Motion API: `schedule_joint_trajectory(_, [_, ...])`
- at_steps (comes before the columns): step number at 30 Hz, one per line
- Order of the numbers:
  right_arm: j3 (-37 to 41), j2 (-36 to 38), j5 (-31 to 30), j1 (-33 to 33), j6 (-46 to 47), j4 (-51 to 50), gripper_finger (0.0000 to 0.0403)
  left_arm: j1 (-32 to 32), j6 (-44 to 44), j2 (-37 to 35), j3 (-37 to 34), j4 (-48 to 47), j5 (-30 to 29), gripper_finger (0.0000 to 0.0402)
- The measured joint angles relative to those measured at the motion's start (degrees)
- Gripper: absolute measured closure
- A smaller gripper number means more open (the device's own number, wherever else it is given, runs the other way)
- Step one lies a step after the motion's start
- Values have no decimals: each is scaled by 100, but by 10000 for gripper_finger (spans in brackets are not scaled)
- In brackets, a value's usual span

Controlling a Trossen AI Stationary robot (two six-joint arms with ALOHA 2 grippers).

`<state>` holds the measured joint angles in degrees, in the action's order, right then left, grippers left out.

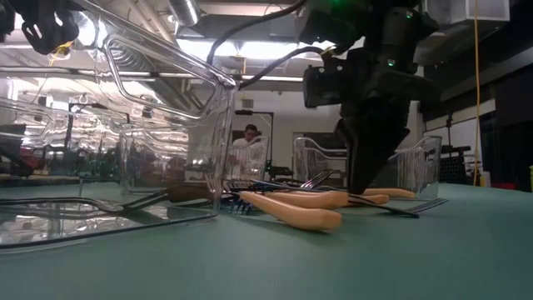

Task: Sort silverware by color (type)
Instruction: Put the blue fork into the top left transparent bin

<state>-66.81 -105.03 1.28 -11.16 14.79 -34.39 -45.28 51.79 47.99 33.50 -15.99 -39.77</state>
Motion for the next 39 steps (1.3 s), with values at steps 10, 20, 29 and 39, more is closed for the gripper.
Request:
schedule_joint_trajectory(10, [98, -2, -26, 0, 0, 150, 343, 0, 2, 0, 0, 2, 0, 347])
schedule_joint_trajectory(20, [330, 0, -28, 0, -2, 392, 343, 0, 2, 0, 0, 4, -17, 347])
schedule_joint_trajectory(29, [334, 0, -37, 0, -2, 479, 343, 0, 2, 0, 0, 5, -20, 347])
schedule_joint_trajectory(39, [334, 0, -39, 0, -4, 476, 348, 0, 2, 0, 0, 6, -48, 347])
